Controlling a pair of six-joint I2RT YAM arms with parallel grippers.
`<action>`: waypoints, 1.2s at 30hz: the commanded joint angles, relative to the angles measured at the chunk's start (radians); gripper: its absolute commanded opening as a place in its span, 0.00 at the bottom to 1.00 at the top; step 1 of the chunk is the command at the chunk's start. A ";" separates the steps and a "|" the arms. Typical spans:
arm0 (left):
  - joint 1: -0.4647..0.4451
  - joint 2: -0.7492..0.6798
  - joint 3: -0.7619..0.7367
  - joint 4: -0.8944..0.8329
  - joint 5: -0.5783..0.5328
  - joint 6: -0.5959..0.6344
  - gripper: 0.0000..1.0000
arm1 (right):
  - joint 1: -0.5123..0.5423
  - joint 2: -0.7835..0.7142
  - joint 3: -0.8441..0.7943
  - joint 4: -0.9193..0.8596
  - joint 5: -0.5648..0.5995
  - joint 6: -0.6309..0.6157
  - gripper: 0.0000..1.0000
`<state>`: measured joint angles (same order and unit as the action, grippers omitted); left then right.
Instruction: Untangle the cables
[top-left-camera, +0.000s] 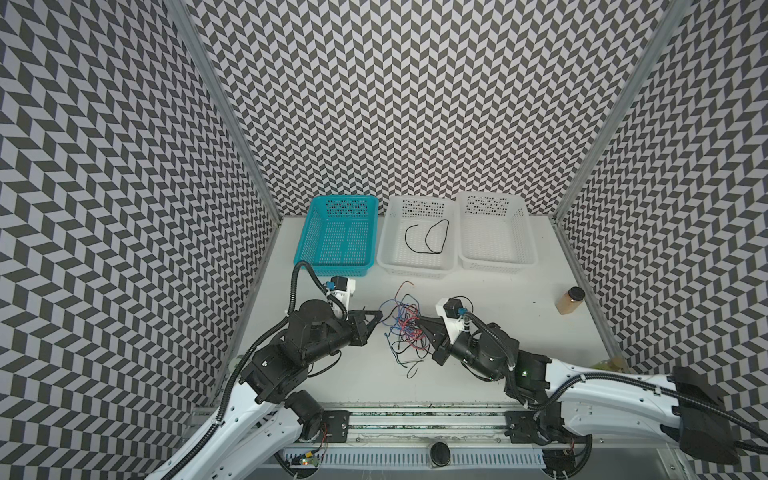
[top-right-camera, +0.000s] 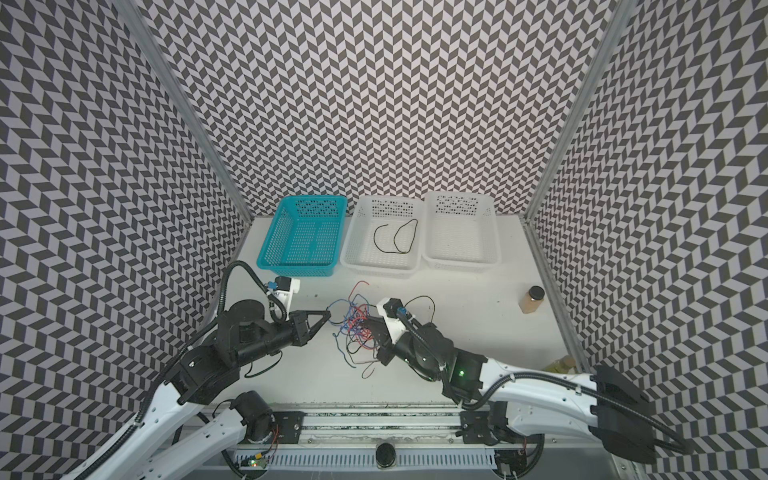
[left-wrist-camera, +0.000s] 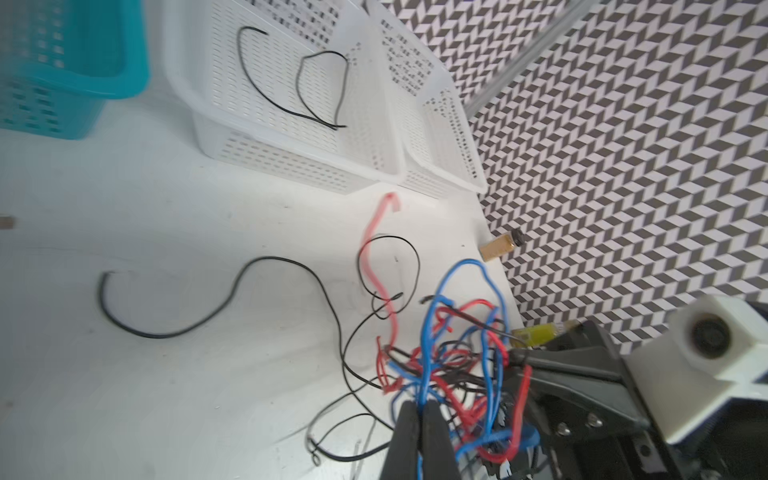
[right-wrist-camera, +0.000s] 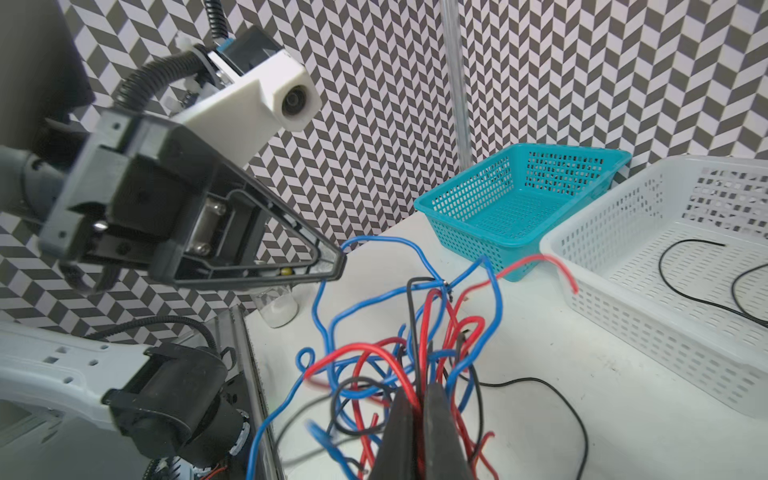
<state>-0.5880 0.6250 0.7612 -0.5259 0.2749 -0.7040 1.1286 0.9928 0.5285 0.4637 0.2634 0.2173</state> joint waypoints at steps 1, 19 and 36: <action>0.098 0.020 0.032 -0.157 -0.045 0.024 0.00 | -0.027 -0.101 -0.030 -0.111 0.086 -0.002 0.00; 0.267 0.015 0.075 -0.172 0.139 0.088 0.00 | -0.326 -0.322 -0.030 -0.622 -0.050 0.298 0.00; 0.054 0.013 -0.259 0.536 0.422 -0.149 0.58 | -0.326 -0.307 0.018 -0.269 -0.544 0.329 0.00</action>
<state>-0.4786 0.6250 0.5377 -0.1833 0.6720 -0.8135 0.8040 0.6781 0.5022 0.0380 -0.1715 0.5144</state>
